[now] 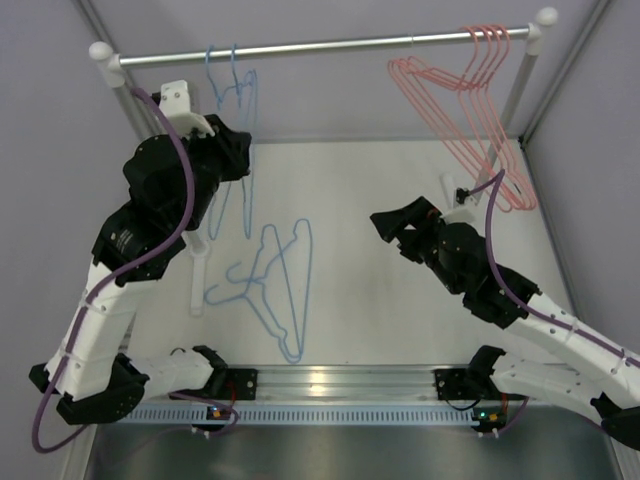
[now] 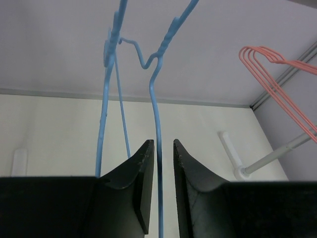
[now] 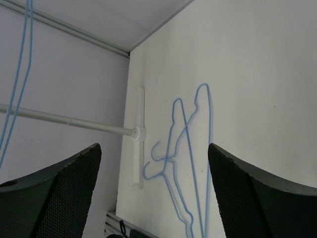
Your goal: Organize the hangers
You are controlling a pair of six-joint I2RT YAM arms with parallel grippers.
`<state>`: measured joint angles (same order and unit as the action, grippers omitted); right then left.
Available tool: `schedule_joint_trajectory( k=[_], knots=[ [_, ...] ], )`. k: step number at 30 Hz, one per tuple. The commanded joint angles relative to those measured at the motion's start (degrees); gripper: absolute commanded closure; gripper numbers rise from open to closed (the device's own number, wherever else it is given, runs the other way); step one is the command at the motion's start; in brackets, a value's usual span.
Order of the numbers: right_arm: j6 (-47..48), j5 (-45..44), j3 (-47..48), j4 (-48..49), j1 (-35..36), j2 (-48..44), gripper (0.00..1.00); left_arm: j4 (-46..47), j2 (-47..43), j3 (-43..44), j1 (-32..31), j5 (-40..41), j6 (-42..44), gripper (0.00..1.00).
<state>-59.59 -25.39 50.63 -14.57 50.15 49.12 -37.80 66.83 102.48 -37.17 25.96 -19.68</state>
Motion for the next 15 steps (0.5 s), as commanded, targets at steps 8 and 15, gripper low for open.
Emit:
schedule_joint_trajectory(
  k=[8, 15],
  knots=[
    [0.88, 0.43, -0.89, 1.47, 0.47, -0.61, 0.15, 1.06, -4.6, 4.82, 0.17, -8.27, 0.61, 0.72],
    [0.88, 0.16, -2.2, 1.21, 0.47, -0.96, 0.15, 0.98, 4.26, 15.28, -0.1, -23.99, 0.7, 0.7]
  ],
)
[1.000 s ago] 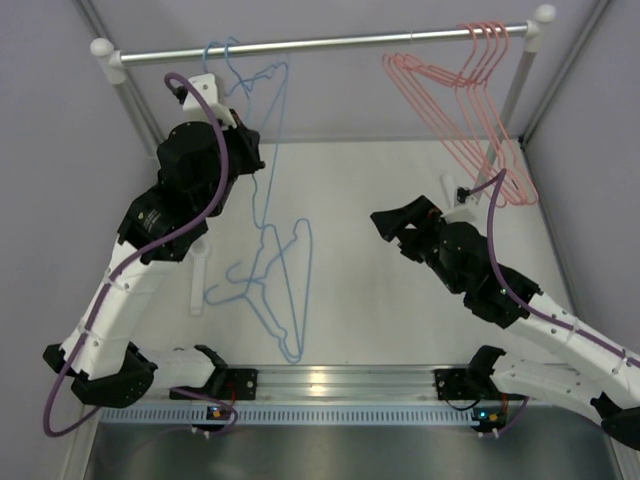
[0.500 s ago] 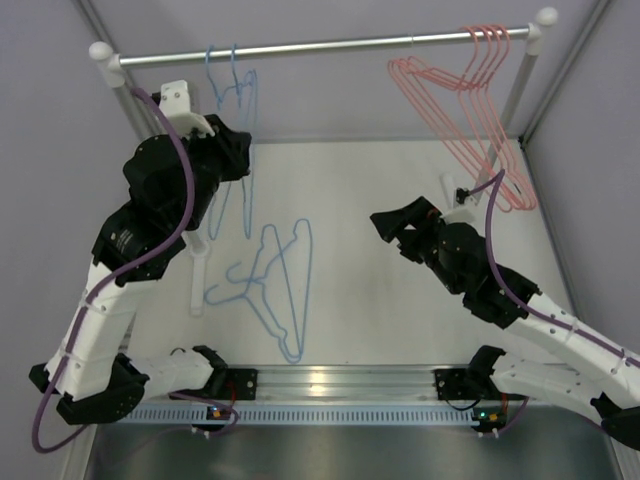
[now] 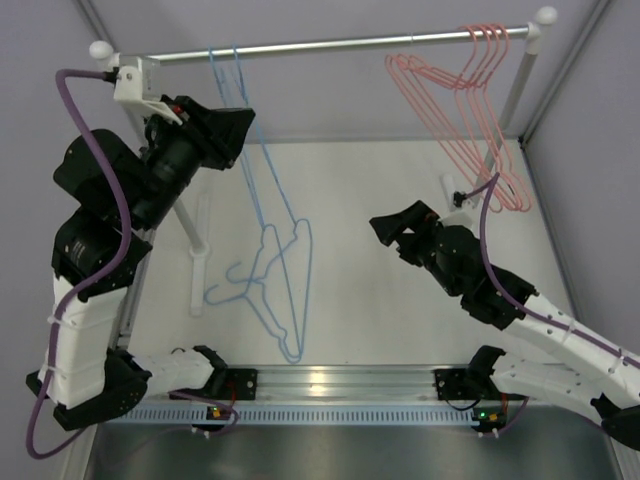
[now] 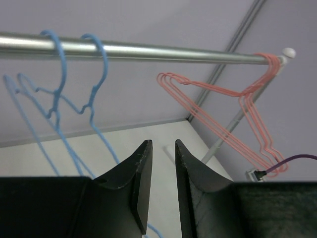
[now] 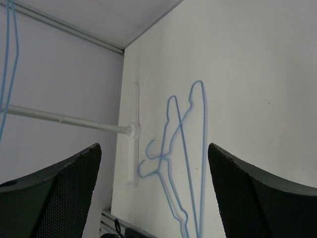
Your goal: Organize the hangers
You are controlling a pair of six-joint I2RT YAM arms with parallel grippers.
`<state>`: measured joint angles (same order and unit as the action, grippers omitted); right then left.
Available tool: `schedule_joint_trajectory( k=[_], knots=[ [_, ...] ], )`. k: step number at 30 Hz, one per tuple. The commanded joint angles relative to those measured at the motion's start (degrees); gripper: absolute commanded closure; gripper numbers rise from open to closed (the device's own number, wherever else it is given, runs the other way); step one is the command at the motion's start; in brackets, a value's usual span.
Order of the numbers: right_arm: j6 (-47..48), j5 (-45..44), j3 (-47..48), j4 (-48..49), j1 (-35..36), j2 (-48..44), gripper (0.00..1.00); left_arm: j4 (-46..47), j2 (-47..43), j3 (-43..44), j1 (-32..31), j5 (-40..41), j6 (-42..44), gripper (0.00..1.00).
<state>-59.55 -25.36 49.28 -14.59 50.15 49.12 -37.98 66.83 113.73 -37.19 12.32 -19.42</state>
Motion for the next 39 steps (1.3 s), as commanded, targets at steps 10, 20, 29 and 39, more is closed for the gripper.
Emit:
schedule_joint_trajectory(
  k=[10, 20, 29, 39],
  knots=[
    [0.57, -2.67, -5.24, -2.37, 0.47, -5.26, 0.15, 1.68, 11.83, -3.05, -20.01, 6.2, 4.74, 0.7],
    [-0.04, -4.52, -10.07, -5.71, 0.39, -9.92, 0.15, 8.18, 8.67, -25.21, -33.99, 20.71, 1.49, 0.71],
    [-1.36, -5.22, -13.59, -6.33, 0.47, -11.51, 0.14, 9.94, 7.53, -45.33, -36.73, 28.46, -7.9, 0.71],
    [-2.06, -4.52, -15.96, -6.24, 0.47, -11.95, 0.14, 10.03, 1.13, -66.79, -30.69, 27.77, -26.26, 0.71]
  ],
)
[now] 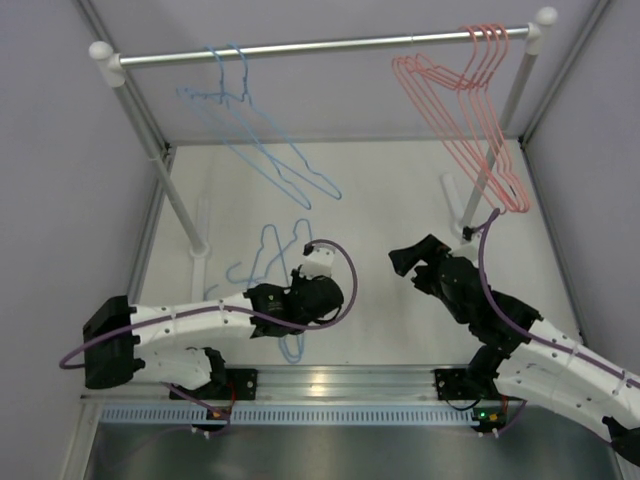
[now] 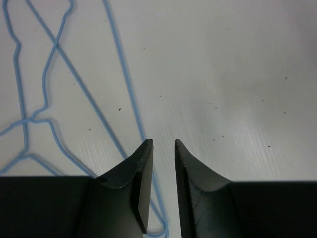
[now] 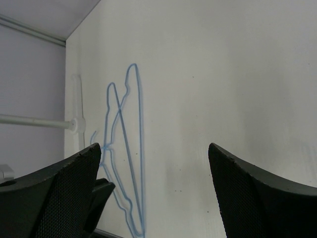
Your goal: Organize the hangers
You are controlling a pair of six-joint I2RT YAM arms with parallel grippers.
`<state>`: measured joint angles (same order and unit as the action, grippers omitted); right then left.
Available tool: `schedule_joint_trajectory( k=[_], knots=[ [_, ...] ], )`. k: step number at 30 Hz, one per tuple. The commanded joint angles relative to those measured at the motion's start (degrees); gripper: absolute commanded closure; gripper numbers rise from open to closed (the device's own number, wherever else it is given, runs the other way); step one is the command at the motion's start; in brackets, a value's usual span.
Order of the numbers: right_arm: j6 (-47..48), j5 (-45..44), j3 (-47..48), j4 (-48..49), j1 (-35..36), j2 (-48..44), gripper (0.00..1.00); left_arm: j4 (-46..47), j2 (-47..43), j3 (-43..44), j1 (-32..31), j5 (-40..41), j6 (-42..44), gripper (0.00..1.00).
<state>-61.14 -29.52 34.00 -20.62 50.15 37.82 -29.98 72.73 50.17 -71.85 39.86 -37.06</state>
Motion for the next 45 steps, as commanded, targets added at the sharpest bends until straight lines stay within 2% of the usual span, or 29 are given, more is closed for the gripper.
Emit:
schedule_joint_trajectory(
  k=[1, 5, 8, 17, 29, 33, 38, 45],
  knots=[
    [-0.55, -0.19, -1.04, -0.12, 0.47, -0.47, 0.14, 2.03, -5.66, -4.46, 5.66, -1.26, -9.17, 0.71],
    [-0.9, 0.43, -1.92, 0.14, 0.47, -0.91, 0.14, 5.27, -10.14, -11.74, 17.32, -8.36, -7.95, 0.72],
    [-0.91, 0.43, -2.36, 0.23, 0.47, -1.26, 0.14, 6.77, -11.38, -14.13, 22.0, -10.76, -6.97, 0.72],
    [-1.61, 1.04, -4.11, 1.02, 0.47, -1.96, 0.14, 10.55, -9.27, -21.43, 28.52, -12.61, -10.75, 0.76],
    [-2.4, 1.22, -6.49, 1.46, 0.39, -3.54, 0.14, 11.17, -8.66, -24.07, 28.61, -11.47, -14.53, 0.75],
    [-2.49, 1.39, -7.02, 1.55, 0.39, -3.9, 0.14, 11.17, -8.48, -24.95, 28.61, -11.29, -15.85, 0.73],
    [-2.58, 1.22, -7.37, 1.55, 0.47, -4.51, 0.14, 11.08, -12.16, -26.61, 28.61, -10.15, -17.26, 0.63],
    [-2.75, 1.57, -7.46, 1.72, 0.47, -4.16, 0.14, 11.08, -15.86, -27.67, 28.61, -10.06, -17.0, 0.59]
  ],
)
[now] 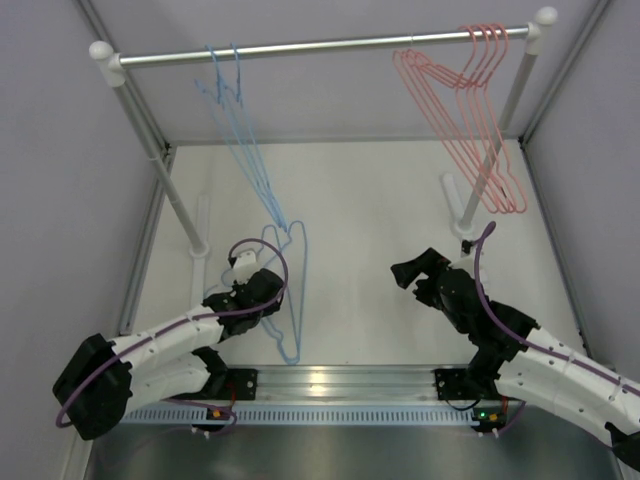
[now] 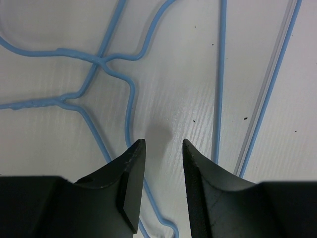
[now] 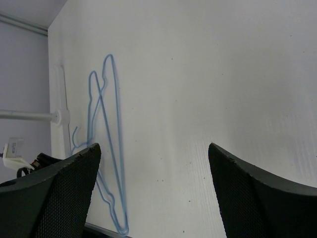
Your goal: Organize the hangers
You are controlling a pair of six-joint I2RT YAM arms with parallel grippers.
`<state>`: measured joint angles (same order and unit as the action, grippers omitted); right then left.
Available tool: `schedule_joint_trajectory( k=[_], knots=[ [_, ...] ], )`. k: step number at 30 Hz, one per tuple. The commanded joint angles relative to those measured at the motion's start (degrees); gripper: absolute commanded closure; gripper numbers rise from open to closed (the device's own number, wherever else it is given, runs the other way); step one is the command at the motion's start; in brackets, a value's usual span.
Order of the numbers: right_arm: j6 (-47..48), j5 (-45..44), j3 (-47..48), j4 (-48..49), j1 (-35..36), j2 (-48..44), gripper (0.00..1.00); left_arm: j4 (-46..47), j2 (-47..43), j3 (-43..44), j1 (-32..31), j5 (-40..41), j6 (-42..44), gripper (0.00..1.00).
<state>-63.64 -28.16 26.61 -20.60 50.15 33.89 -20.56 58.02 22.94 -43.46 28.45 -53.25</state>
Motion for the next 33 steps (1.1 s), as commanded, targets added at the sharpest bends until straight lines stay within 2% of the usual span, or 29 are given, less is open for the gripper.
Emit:
schedule_joint_trajectory(
  k=[1, 14, 25, 30, 33],
  knots=[
    [-0.43, 0.21, -0.24, 1.79, 0.47, -0.14, 0.14, 1.57, -1.24, -0.35, 0.22, 1.35, -0.8, 0.59],
    [-1.05, 1.0, -1.91, 3.55, 0.47, -0.23, 0.14, -4.67, -4.23, -0.61, 0.22, 5.74, -6.69, 0.57],
    [-1.23, 0.92, -2.35, 3.46, 0.47, -1.02, 0.14, -3.27, 3.32, -0.88, 0.22, 6.53, -10.38, 0.56],
    [-1.4, 0.83, -2.88, 3.46, 0.47, -1.54, 0.14, -1.69, 5.08, -1.05, 0.22, 6.1, -10.91, 0.63],
    [-1.4, 0.92, -3.14, 3.46, 0.47, -1.9, 0.14, -1.07, 6.49, -1.32, 0.22, 6.18, -11.43, 0.74]
  ],
)
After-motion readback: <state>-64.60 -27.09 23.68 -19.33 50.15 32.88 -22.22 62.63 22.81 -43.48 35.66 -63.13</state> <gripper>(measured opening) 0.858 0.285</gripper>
